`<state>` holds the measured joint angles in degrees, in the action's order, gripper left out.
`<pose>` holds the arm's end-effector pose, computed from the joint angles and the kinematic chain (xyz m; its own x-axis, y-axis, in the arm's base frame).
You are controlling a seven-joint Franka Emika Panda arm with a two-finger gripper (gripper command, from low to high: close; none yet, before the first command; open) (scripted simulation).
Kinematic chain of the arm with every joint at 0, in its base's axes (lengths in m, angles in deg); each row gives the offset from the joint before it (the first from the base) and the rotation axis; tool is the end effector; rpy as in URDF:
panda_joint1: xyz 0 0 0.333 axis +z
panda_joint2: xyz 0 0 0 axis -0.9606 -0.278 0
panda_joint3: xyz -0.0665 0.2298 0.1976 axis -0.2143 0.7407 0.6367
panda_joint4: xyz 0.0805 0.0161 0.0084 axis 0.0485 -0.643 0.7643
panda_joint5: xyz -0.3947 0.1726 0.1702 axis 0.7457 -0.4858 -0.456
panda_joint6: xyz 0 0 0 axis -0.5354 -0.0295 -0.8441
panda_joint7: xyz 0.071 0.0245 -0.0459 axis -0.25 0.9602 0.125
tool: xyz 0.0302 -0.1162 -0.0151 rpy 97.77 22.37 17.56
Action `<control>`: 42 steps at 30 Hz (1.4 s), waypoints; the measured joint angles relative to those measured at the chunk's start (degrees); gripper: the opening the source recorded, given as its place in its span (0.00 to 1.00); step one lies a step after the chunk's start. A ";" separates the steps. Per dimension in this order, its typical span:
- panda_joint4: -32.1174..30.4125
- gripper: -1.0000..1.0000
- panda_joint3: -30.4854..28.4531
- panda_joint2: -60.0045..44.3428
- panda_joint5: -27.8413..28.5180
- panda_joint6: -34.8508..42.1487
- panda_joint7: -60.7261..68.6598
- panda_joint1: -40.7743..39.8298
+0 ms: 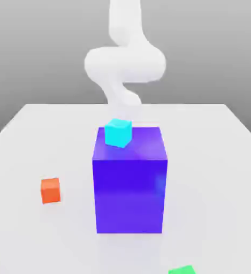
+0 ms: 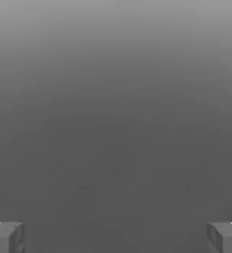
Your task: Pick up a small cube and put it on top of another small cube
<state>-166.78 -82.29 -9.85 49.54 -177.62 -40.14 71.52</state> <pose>0.4632 -0.0178 0.6731 0.4503 -0.7738 0.4454 -0.5835 -0.6327 -0.5092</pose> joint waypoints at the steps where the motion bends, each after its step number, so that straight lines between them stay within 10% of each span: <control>1: 0.39 0.50 0.01 -2.26 0.14 -0.46 -1.51 -0.96; 36: 13.56 0.50 -6.71 -75.38 -8.18 -18.92 -37.08 -22.09; 37: 13.82 0.00 -6.51 -76.49 -8.39 -19.73 -36.97 -22.25; 42: 13.82 0.00 -6.50 -76.49 -8.44 -19.83 -36.93 -22.26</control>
<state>-152.96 -88.79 -86.34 41.09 -197.45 -77.06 49.26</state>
